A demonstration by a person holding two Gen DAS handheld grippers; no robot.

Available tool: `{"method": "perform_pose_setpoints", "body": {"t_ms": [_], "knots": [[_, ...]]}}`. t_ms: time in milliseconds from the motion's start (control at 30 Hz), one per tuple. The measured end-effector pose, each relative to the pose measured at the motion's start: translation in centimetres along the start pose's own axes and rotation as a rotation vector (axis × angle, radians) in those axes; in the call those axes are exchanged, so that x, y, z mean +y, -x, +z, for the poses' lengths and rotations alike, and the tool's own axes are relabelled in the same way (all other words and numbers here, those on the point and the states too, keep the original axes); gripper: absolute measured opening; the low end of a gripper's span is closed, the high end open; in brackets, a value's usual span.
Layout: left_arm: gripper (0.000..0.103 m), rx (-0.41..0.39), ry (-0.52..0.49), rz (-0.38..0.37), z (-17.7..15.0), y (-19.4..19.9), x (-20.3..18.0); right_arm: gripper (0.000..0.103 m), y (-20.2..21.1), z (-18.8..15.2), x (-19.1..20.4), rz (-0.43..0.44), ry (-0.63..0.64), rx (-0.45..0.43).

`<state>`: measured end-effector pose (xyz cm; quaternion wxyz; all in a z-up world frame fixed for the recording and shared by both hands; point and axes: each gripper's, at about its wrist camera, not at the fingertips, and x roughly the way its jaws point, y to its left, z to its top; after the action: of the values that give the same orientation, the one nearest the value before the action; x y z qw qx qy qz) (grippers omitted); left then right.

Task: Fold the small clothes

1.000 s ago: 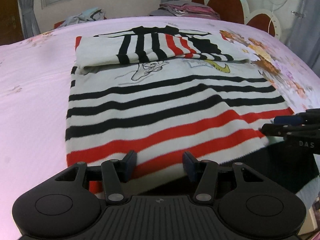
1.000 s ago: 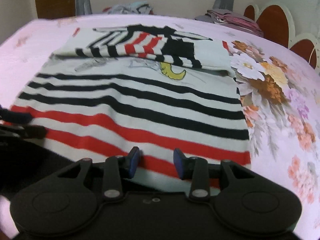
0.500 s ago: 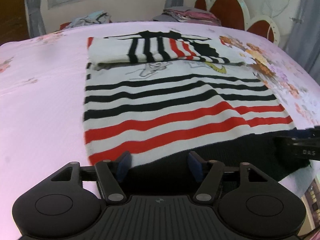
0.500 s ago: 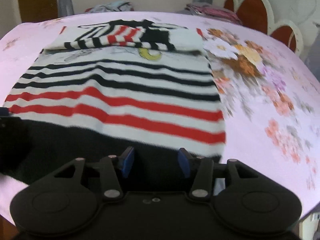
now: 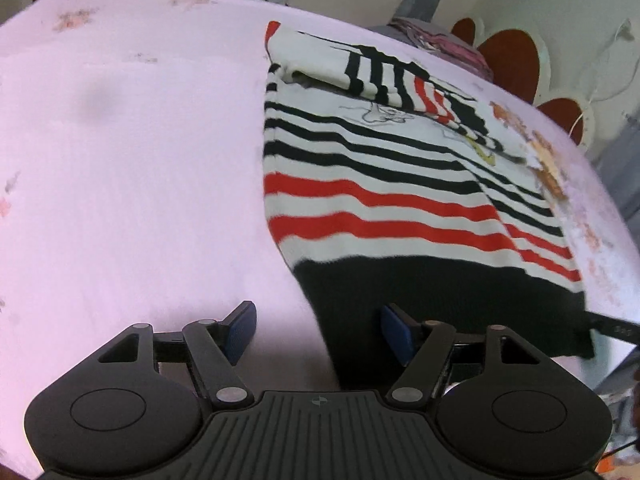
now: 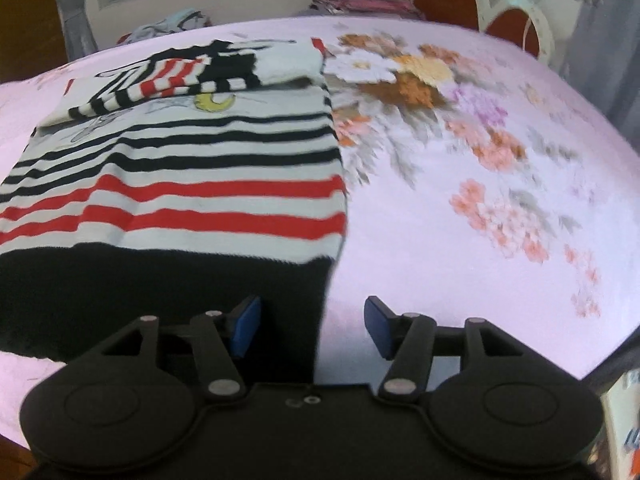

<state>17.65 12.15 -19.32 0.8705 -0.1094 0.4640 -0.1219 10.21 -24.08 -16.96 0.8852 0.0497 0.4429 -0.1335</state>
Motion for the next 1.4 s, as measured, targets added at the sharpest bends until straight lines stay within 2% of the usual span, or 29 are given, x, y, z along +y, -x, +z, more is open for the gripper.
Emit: {"method": "perform_pose_setpoints", "body": {"t_ms": [133, 267, 333, 367, 400, 500, 600, 800, 1067, 1267, 1400], "knots": [[0.068, 0.030, 0.024, -0.068, -0.6, -0.7, -0.9, 0.054, 0.0, -0.2, -0.1, 0.044, -0.038, 0.025], [0.068, 0.060, 0.053, -0.132, -0.8, -1.2, -1.4, 0.035, 0.1, -0.3, -0.1, 0.091, -0.068, 0.043], [0.068, 0.061, 0.077, -0.154, -0.7, -1.4, -1.2, 0.028, 0.1, -0.2, 0.0, 0.107, -0.079, 0.051], [0.065, 0.062, 0.095, -0.167, -0.6, -1.5, -1.0, 0.022, 0.1, -0.2, 0.1, 0.118, -0.076, 0.055], [0.049, 0.063, 0.108, -0.176, -0.5, -1.6, -0.8, 0.019, 0.1, -0.2, 0.1, 0.121, -0.073, 0.056], [0.024, 0.080, 0.148, -0.198, -0.2, -2.2, 0.0, 0.010, 0.1, 0.1, 0.2, 0.135, -0.073, 0.061], [0.014, 0.071, 0.142, -0.210, 0.3, -2.1, 0.1, 0.009, 0.3, 0.6, -0.1, 0.157, -0.078, 0.063], [0.013, -0.024, 0.095, -0.268, 3.4, -0.7, -1.2, 0.009, 1.9, 3.1, -0.2, 0.209, -0.065, -0.006], [0.013, -0.164, 0.036, -0.320, 9.2, 0.7, -3.0, 0.009, 2.5, 9.0, 0.7, 0.233, 0.000, -0.123], [0.013, -0.229, 0.034, -0.324, 13.4, -0.4, -3.3, 0.009, 1.3, 14.0, 1.4, 0.250, 0.016, -0.200], [0.013, -0.261, 0.046, -0.319, 15.8, -2.2, -3.5, 0.009, -0.6, 17.2, 1.9, 0.270, 0.007, -0.217]]}}
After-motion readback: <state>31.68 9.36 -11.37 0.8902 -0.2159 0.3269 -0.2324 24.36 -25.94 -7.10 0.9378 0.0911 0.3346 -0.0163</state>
